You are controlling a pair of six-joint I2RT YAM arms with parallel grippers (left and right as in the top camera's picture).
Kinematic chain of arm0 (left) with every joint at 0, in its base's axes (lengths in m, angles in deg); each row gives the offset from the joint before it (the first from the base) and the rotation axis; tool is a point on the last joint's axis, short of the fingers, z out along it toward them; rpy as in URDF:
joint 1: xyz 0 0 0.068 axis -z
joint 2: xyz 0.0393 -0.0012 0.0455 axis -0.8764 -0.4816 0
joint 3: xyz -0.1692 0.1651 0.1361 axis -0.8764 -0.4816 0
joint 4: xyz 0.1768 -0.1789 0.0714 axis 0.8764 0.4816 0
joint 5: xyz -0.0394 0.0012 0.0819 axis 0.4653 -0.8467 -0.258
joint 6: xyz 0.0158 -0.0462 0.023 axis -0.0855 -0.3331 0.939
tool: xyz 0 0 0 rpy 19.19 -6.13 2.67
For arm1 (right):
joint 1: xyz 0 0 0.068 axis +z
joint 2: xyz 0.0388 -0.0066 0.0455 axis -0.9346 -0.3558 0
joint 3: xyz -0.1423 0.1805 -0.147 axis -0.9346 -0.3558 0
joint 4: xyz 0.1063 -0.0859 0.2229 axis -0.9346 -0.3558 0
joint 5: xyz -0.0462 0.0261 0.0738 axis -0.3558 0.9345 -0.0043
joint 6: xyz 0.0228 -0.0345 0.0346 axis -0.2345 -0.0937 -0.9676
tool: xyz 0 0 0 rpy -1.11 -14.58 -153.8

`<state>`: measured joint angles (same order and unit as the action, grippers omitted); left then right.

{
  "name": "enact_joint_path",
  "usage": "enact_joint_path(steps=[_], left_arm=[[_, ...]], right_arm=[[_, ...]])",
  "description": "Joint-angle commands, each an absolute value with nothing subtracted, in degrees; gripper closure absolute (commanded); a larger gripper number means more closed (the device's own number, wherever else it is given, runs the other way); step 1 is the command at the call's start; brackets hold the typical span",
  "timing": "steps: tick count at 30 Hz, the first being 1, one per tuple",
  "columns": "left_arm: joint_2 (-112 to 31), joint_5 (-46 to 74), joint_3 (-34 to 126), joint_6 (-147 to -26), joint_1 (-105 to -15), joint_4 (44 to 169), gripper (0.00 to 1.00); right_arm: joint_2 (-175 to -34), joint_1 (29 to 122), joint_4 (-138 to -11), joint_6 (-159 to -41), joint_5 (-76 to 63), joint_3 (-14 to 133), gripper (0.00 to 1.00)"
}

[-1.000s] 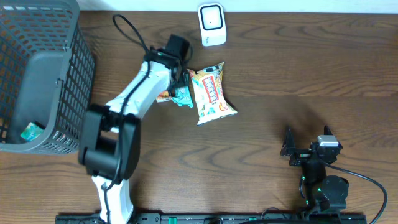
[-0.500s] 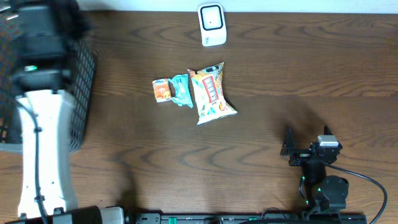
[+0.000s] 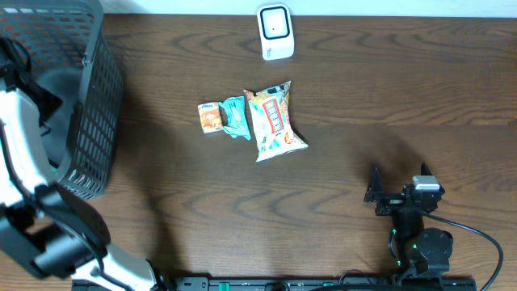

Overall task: Scan the item barcode
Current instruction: 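Reach the left gripper into the basket and grasp the green tissue pack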

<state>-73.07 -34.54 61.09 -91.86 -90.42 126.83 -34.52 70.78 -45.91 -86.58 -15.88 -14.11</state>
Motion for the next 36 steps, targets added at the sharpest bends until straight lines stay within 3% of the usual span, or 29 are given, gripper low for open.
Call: enact_joint_path(steps=[1, 17, 20, 21, 29, 36], left_arm=[[-78.63, -35.13, 60.35, -97.78, -91.38, 129.74, 0.02], [-90.49, -35.11, 59.15, -98.96, -95.01, 132.21, 0.00], [-90.71, -35.11, 58.25, -98.96, -95.01, 131.44, 0.15], [-90.71, -35.11, 57.95, -98.98, -95.01, 131.36, 0.24], [-90.71, -35.11, 54.84, -98.96, -95.06, 129.98, 0.27], [-90.67, -35.11, 54.43, -96.47, -95.06, 130.13, 0.81]], right_arm=[[-34.22, 70.63, -46.11, -85.75, -15.97, -14.17, 0.01], [-34.22, 70.63, -46.11, -85.77, -15.95, -14.17, 0.01], [-34.22, 70.63, -46.11, -85.77, -15.95, -14.17, 0.01], [-34.22, 70.63, -46.11, -85.75, -15.95, -14.17, 0.01], [-34.22, 70.63, -46.11, -85.75, -15.95, -14.17, 0.01], [-34.22, 70.63, -46.11, -85.75, -15.95, -14.17, 0.01]])
